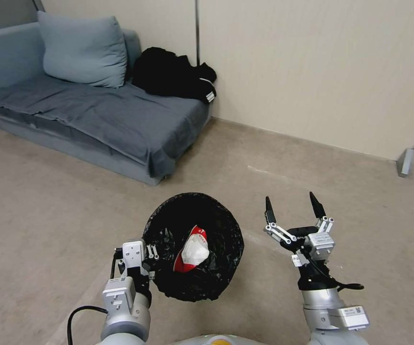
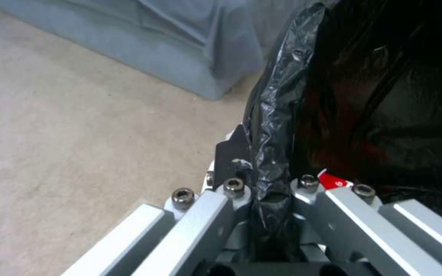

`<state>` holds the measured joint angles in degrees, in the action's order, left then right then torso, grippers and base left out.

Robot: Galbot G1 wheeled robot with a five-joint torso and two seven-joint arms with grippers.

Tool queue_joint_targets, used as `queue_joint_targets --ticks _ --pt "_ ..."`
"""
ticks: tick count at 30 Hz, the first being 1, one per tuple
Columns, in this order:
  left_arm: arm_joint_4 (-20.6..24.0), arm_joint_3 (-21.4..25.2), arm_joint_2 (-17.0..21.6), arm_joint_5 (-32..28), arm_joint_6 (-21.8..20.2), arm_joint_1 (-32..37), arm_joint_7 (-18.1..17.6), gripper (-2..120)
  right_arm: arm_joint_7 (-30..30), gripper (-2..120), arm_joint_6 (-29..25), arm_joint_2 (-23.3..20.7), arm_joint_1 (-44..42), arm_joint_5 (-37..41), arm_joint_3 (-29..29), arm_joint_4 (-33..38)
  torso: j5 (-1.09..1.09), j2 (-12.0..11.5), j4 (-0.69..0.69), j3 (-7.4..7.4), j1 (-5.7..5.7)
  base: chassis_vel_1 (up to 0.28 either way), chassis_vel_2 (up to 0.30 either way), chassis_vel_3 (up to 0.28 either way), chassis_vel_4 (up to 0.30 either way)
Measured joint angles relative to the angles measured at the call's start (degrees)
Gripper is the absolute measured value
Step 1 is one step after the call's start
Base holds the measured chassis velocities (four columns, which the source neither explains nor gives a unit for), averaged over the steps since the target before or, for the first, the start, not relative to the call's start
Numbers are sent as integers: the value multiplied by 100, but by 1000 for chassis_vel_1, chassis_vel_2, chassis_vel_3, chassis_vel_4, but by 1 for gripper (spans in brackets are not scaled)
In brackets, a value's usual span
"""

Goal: Pick up the trash bin, then pick up the garbage from the floor and place it into the trash bin.

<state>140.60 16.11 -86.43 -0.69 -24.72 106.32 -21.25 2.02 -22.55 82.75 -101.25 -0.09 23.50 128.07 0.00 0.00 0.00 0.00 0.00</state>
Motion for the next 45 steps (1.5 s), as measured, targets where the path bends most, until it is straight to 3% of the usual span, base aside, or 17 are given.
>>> queue_joint_targets --ticks 45 --pt "69 12 -6 -17 -16 -24 5 1 -501 100 -270 41 189 -176 -114 -145 0 0 0 0 0 115 122 116 112"
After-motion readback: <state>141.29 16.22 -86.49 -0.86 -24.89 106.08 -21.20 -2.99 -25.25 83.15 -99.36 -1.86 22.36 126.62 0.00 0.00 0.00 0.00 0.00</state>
